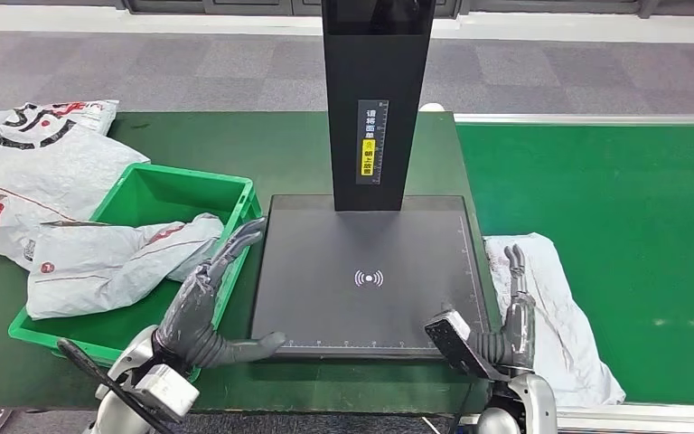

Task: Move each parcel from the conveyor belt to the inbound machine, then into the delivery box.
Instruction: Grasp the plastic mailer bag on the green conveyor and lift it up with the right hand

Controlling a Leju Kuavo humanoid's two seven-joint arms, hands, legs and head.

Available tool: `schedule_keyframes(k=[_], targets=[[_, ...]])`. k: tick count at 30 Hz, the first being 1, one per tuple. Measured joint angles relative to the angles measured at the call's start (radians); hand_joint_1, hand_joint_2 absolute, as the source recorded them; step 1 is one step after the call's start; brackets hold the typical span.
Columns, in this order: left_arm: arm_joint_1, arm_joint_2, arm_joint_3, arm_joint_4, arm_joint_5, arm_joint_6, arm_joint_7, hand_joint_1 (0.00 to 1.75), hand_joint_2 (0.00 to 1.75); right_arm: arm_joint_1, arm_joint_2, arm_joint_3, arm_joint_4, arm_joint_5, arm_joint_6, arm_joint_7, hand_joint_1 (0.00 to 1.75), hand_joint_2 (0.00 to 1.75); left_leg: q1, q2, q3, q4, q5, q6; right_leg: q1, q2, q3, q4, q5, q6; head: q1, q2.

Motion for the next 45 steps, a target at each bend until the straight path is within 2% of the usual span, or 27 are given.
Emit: schedule_keyframes(k=[7, 13, 21, 27, 33, 39, 45], targets=[[0.014, -0.003, -0.015, -0.01, 0.007, -0.006, -0.011, 0.0, 1.75, -0.021, -0.012, -0.089, 0.104, 0.032, -0.016, 0.013, 0.0, 1.75, 0.0, 0.0, 0.0, 0.0, 0.0, 0.0, 0.0, 0.0, 0.0, 0.0, 0.0, 0.0, 0.0, 0.0], [0.03, -0.007, -0.016, -0.02, 0.006, 0.001, -0.039, 0.0, 1.75, -0.052, -0.029, -0.184, 0.185, 0.104, -0.032, 0.085, 0.0, 1.75, 0.0, 0.0, 0.0, 0.0, 0.0, 0.0, 0.0, 0.0, 0.0, 0.0, 0.0, 0.0, 0.0, 0.0], [0.057, -0.015, -0.016, -0.05, -0.052, 0.075, -0.055, 0.0, 1.75, -0.095, -0.056, -0.346, 0.295, 0.281, -0.031, 0.171, 0.0, 1.75, 0.0, 0.0, 0.0, 0.0, 0.0, 0.001, -0.001, -0.001, 0.0, 0.0, 0.0, 0.0, 0.0, 0.0], [0.06, -0.016, -0.016, -0.054, -0.058, 0.084, -0.055, 0.0, 1.75, -0.14, -0.07, -0.401, 0.387, 0.326, -0.009, 0.205, 0.0, 1.75, -0.001, 0.0, 0.0, 0.0, 0.0, 0.0, -0.001, 0.0, 0.0, 0.0, 0.0, 0.0, 0.0, 0.0], [0.061, -0.021, -0.016, -0.056, -0.058, 0.083, -0.053, 0.0, 1.75, -0.186, -0.09, -0.435, 0.474, 0.315, -0.018, 0.207, 0.0, 1.75, 0.0, 0.0, 0.0, 0.0, 0.0, 0.0, -0.001, 0.0, 0.0, 0.0, 0.0, 0.0, 0.0, 0.0], [0.059, -0.032, -0.016, -0.06, -0.06, 0.075, -0.046, 0.0, 1.75, -0.216, -0.097, -0.463, 0.529, 0.236, -0.001, 0.146, 0.0, 1.75, -0.001, 0.0, 0.0, 0.0, 0.0, 0.0, -0.001, 0.0, 0.0, 0.0, 0.0, 0.0, 0.0, 0.0], [0.059, -0.035, -0.016, -0.06, -0.061, 0.073, -0.046, 0.0, 1.75, -0.229, -0.098, -0.468, 0.555, 0.223, 0.003, 0.132, 0.0, 1.75, -0.001, 0.0, 0.0, 0.0, 0.0, 0.0, -0.001, 0.0, 0.0, 0.0, 0.0, 0.0, 0.0, 0.0]])
